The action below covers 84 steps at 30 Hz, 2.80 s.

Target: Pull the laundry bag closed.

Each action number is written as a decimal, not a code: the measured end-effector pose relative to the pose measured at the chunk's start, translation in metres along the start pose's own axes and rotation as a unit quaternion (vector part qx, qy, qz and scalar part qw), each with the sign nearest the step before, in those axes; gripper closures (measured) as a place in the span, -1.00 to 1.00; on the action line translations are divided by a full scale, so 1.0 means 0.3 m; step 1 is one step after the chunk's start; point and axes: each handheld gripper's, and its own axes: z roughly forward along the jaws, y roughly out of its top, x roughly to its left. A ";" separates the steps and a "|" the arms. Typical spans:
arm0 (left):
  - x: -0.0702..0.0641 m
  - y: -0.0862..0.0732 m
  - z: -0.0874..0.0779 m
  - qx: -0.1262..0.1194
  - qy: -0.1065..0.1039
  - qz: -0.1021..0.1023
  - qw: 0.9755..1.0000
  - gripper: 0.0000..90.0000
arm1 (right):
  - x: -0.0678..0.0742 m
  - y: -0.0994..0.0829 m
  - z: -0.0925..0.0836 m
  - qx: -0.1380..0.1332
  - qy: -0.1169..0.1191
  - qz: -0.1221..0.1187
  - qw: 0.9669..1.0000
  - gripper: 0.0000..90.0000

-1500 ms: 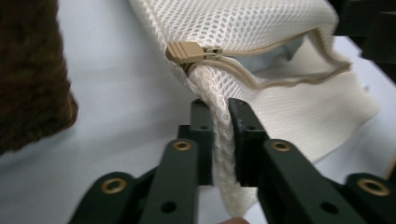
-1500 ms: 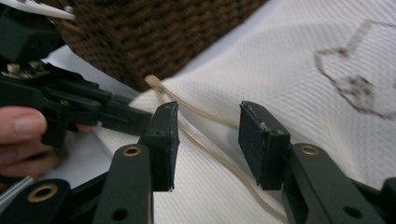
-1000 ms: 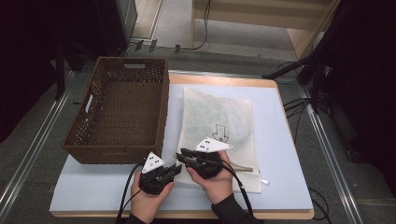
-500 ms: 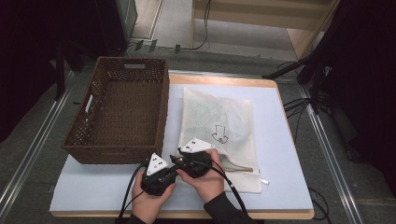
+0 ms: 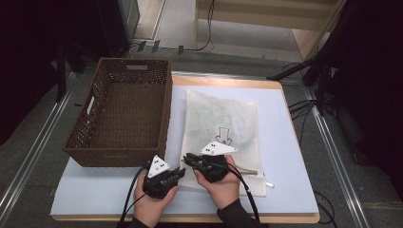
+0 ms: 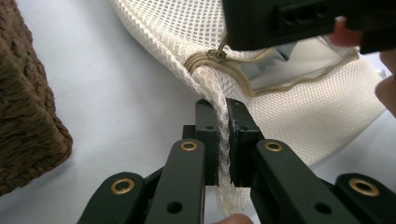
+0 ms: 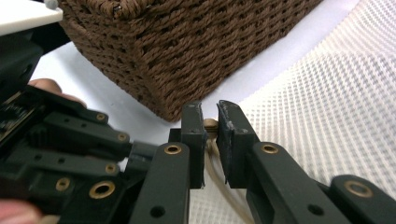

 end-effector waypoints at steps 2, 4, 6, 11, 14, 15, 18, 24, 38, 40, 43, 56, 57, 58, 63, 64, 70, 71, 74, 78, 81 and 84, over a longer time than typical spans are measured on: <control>0.000 0.000 -0.001 0.001 0.002 0.003 1.000 0.89 | -0.008 -0.012 -0.006 0.000 0.007 0.006 1.000 0.82; -0.001 0.000 -0.001 0.000 0.002 0.001 1.000 0.89 | -0.017 -0.028 -0.012 0.005 0.010 0.011 1.000 0.82; 0.001 0.000 0.000 -0.001 0.000 0.002 1.000 0.88 | -0.022 -0.038 -0.012 0.008 0.013 0.013 1.000 0.82; 0.001 0.000 -0.001 0.000 0.000 0.002 1.000 0.88 | -0.029 -0.053 -0.009 0.010 0.022 0.036 0.999 0.78; 0.004 0.000 -0.003 0.001 -0.001 0.003 1.000 0.88 | -0.034 -0.053 -0.009 -0.004 0.030 0.056 0.998 0.43; 0.004 0.000 -0.003 0.001 -0.001 0.003 1.000 0.88 | -0.034 -0.053 -0.009 -0.004 0.030 0.056 0.998 0.43; 0.005 0.000 -0.003 0.000 -0.002 0.003 1.000 0.88 | -0.043 -0.049 -0.015 -0.015 0.026 0.073 0.997 0.35; 0.006 0.000 -0.004 0.000 -0.005 0.002 1.000 0.87 | -0.054 -0.050 -0.020 -0.023 0.025 0.089 0.995 0.35; 0.004 -0.002 -0.002 -0.001 -0.002 -0.001 1.000 0.86 | -0.052 -0.073 -0.002 -0.018 0.025 0.145 0.989 0.42; 0.005 -0.003 -0.002 -0.001 -0.002 -0.001 1.000 0.86 | -0.045 -0.073 0.000 -0.018 0.031 0.147 0.988 0.49; 0.007 -0.003 -0.002 0.001 -0.001 -0.001 1.000 0.86 | -0.035 -0.071 -0.003 -0.026 0.034 0.146 0.988 0.63; 0.004 -0.001 -0.005 0.000 -0.006 -0.009 1.000 0.86 | -0.030 -0.092 0.008 -0.032 0.046 0.169 0.984 0.80; 0.005 -0.001 -0.005 0.000 -0.007 -0.009 1.000 0.86 | -0.033 -0.093 0.009 -0.034 0.050 0.171 0.984 0.80; 0.005 -0.001 -0.005 0.000 -0.007 -0.009 1.000 0.86 | -0.035 -0.093 0.010 -0.033 0.052 0.171 0.983 0.81; 0.007 -0.003 -0.003 0.002 -0.011 -0.015 1.000 0.86 | -0.041 -0.090 0.018 -0.017 0.063 0.181 0.981 0.80; 0.007 -0.003 -0.003 0.002 -0.011 -0.015 1.000 0.86 | -0.042 -0.090 0.019 -0.016 0.064 0.185 0.981 0.79; 0.007 -0.004 -0.001 0.002 -0.011 -0.010 1.000 0.87 | -0.045 -0.088 0.006 -0.031 0.069 0.188 0.979 0.81; 0.007 -0.005 -0.001 0.003 -0.011 -0.009 1.000 0.86 | -0.043 -0.087 0.004 -0.034 0.068 0.187 0.979 0.83; 0.006 -0.007 0.002 0.004 -0.010 -0.010 1.000 0.86 | -0.041 -0.085 -0.004 -0.040 0.062 0.180 0.981 0.93; 0.007 -0.006 0.001 0.003 -0.011 -0.009 1.000 0.86 | -0.043 -0.086 -0.004 -0.041 0.063 0.178 0.981 0.92; 0.006 -0.006 0.002 0.004 -0.011 -0.008 1.000 0.86 | -0.045 -0.088 -0.003 -0.044 0.069 0.181 0.980 0.88; 0.004 -0.007 0.003 0.003 -0.010 -0.007 1.000 0.86 | -0.040 -0.090 0.003 -0.040 0.075 0.181 0.980 0.84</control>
